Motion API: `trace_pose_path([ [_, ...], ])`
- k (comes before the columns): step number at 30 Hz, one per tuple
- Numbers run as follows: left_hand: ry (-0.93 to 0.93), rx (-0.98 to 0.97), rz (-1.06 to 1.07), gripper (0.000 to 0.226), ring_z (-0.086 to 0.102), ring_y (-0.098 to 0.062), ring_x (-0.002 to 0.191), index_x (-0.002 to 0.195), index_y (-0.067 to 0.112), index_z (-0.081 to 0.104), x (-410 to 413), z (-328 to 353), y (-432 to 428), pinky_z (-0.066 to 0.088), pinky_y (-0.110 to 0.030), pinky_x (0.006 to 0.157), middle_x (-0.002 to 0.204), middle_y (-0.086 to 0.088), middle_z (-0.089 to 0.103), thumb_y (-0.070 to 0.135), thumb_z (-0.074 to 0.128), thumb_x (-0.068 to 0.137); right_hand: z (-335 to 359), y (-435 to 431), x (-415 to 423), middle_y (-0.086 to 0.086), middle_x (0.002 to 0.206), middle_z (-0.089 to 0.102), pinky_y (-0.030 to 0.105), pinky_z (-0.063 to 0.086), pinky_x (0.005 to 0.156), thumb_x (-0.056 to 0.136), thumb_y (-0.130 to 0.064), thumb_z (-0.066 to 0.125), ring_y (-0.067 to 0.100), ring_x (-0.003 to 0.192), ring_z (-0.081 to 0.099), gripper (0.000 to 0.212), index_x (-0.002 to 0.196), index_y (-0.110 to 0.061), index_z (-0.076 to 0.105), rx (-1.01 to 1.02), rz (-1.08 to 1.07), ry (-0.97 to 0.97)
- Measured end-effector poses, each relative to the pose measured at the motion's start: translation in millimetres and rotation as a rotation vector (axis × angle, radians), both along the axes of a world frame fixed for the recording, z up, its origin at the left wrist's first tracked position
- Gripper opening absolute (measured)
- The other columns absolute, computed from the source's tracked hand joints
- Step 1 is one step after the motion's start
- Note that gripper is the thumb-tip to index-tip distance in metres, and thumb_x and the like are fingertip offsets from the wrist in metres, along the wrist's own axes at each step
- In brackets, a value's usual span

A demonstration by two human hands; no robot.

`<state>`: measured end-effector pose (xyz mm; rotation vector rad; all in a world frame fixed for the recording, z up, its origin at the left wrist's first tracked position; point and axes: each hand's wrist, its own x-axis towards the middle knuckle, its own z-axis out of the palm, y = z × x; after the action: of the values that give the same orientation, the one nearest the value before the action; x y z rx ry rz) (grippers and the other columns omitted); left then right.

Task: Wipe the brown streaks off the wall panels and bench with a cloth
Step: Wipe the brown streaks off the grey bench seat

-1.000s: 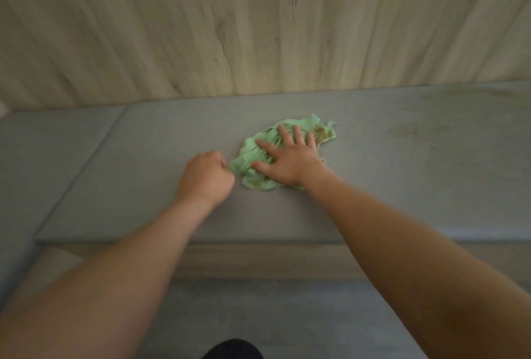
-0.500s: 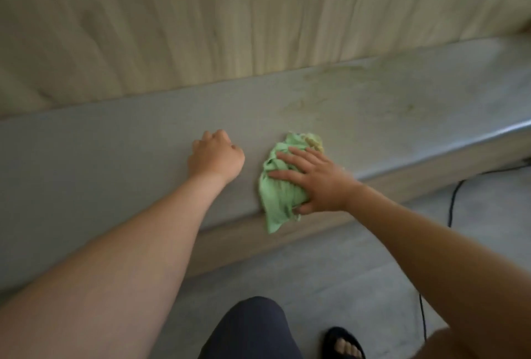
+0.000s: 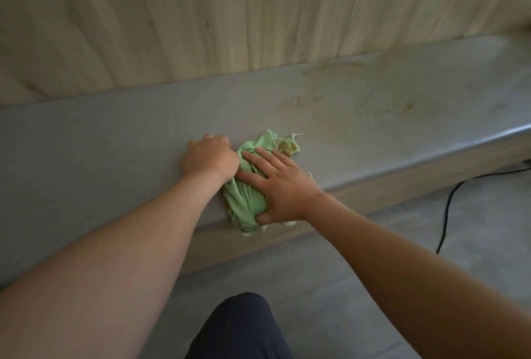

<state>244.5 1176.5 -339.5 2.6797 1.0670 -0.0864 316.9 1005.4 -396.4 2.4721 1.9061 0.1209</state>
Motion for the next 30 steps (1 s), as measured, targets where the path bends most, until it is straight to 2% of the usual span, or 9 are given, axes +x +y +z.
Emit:
trace_pose_path([
  [4, 0.056, 0.009, 0.076, 0.042, 0.04, -0.04, 0.135, 0.134, 0.019, 0.059, 23.3, 9.5, -10.1, 0.044, -0.051, 0.105, 0.143, -0.012, 0.047, 0.032, 0.048, 0.096, 5.8, -46.0, 53.1, 0.004, 0.171, 0.019, 0.056, 0.014, 0.127, 0.064, -0.088, 0.056, 0.035, 0.158, 0.014, 0.109, 0.16, -0.047, 0.023, 0.026, -0.051, 0.052],
  [10, 0.062, -0.017, 0.112, 0.047, 0.038, -0.036, 0.138, 0.138, 0.019, 0.053, 69.3, 5.5, -27.6, 0.041, -0.055, 0.107, 0.144, -0.008, 0.043, 0.037, 0.048, 0.095, 11.2, -64.5, 116.0, -0.004, 0.174, 0.005, 0.048, -0.001, 0.128, 0.067, -0.085, 0.045, 0.026, 0.16, -0.002, 0.102, 0.159, -0.054, 0.014, -0.038, -0.053, 0.152],
  [12, 0.071, -0.024, 0.143, 0.049, 0.037, -0.035, 0.139, 0.14, 0.019, 0.051, 79.3, 6.5, -24.5, 0.039, -0.057, 0.109, 0.145, -0.007, 0.042, 0.037, 0.047, 0.095, 14.5, -50.9, 134.1, -0.006, 0.174, 0.0, 0.048, -0.002, 0.129, 0.069, -0.085, 0.035, 0.023, 0.16, -0.005, 0.097, 0.158, -0.057, 0.009, -0.055, -0.144, 0.197],
  [15, 0.124, -0.036, 0.192, 0.053, 0.035, -0.035, 0.143, 0.145, 0.02, 0.046, 87.9, 7.5, -17.3, 0.037, -0.059, 0.111, 0.151, -0.006, 0.039, 0.038, 0.045, 0.095, 14.6, -12.8, 153.7, -0.002, 0.174, -0.002, 0.051, -0.003, 0.128, 0.072, -0.091, 0.028, 0.028, 0.16, -0.006, 0.097, 0.159, -0.056, 0.006, -0.019, -0.344, 0.217],
  [18, 0.228, -0.064, 0.237, 0.059, 0.023, -0.039, 0.151, 0.153, 0.026, 0.038, 93.4, 9.0, -6.9, 0.031, -0.065, 0.114, 0.165, -0.003, 0.023, 0.036, 0.04, 0.095, 16.0, 32.1, 166.4, 0.005, 0.174, -0.007, 0.058, -0.006, 0.125, 0.072, -0.095, 0.027, 0.037, 0.158, -0.011, 0.105, 0.162, -0.047, 0.005, -0.022, -0.478, 0.258],
  [21, 0.371, -0.093, 0.222, 0.078, 0.011, -0.043, 0.156, 0.162, 0.033, 0.021, 103.0, 5.2, 6.8, 0.021, -0.065, 0.12, 0.173, -0.007, 0.001, 0.054, 0.028, 0.087, 20.0, 68.4, 181.7, 0.013, 0.172, -0.012, 0.061, -0.01, 0.124, 0.073, -0.096, 0.027, 0.042, 0.157, -0.016, 0.112, 0.165, -0.037, 0.001, -0.03, -0.567, 0.297],
  [24, 0.441, -0.127, 0.071, 0.086, 0.006, -0.034, 0.159, 0.166, 0.026, 0.004, 109.2, 3.7, 22.3, 0.014, -0.059, 0.125, 0.172, -0.014, -0.003, 0.076, 0.02, 0.097, 23.0, 99.6, 206.4, 0.013, 0.172, -0.012, 0.061, -0.01, 0.124, 0.077, -0.094, 0.028, 0.042, 0.157, -0.016, 0.11, 0.166, -0.034, 0.001, -0.021, -0.56, 0.314],
  [27, 0.515, -0.148, -0.07, 0.119, 0.008, -0.031, 0.159, 0.165, 0.021, -0.006, 104.4, 12.0, 27.1, 0.016, -0.05, 0.127, 0.172, -0.016, -0.007, 0.092, 0.038, 0.08, 23.4, 123.6, 235.7, 0.007, 0.174, -0.009, 0.059, -0.01, 0.125, 0.082, -0.089, 0.026, 0.037, 0.158, -0.012, 0.1, 0.165, -0.037, 0.004, -0.03, -0.479, 0.309],
  [30, 0.518, -0.132, -0.054, 0.138, 0.005, -0.042, 0.157, 0.163, 0.021, -0.012, 103.9, -8.2, 30.1, 0.013, -0.061, 0.124, 0.17, -0.019, -0.01, 0.095, 0.054, 0.068, 22.8, 152.8, 255.8, 0.004, 0.174, -0.008, 0.06, -0.008, 0.125, 0.089, -0.08, 0.024, 0.036, 0.159, -0.01, 0.088, 0.165, -0.038, 0.005, -0.039, -0.469, 0.305],
])
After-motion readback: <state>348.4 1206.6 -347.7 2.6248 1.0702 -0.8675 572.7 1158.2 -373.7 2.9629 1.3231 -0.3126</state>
